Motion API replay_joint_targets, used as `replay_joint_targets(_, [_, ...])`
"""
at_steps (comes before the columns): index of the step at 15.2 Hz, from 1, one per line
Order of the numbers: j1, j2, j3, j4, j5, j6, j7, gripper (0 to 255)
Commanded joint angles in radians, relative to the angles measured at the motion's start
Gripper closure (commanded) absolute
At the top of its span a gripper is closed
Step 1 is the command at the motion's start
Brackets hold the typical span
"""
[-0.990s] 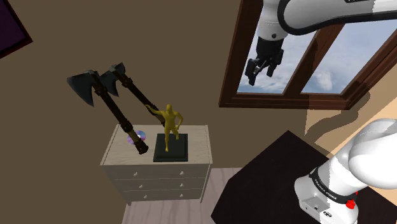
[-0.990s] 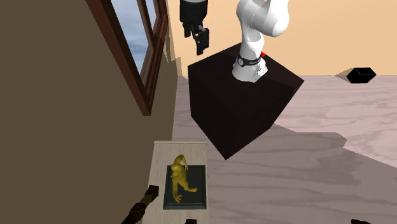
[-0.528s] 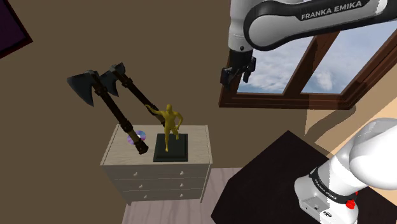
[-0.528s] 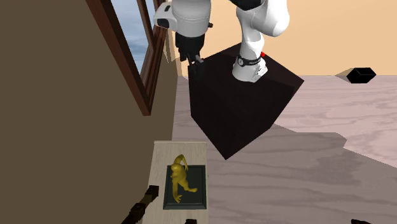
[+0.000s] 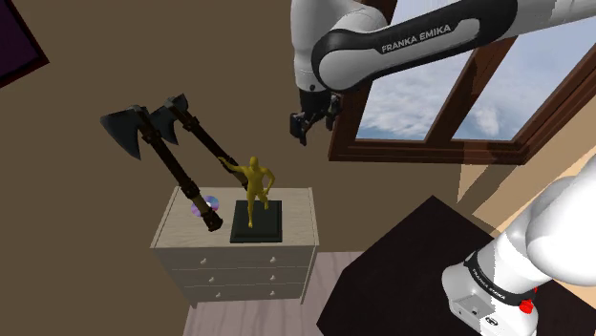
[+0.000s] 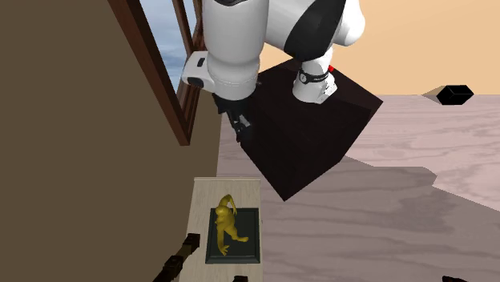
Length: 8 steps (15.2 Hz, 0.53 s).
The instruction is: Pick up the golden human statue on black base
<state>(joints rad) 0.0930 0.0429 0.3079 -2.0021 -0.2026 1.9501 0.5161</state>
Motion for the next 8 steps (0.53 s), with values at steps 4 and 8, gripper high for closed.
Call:
replay_joint_targets(4, [0.047,0.190,0.021,0.159,-0.083,0.011,0.074,0])
replay_joint_targets(8, [0.101,0.348,0.021,0.321,-0.147,-0.008,0.116,0])
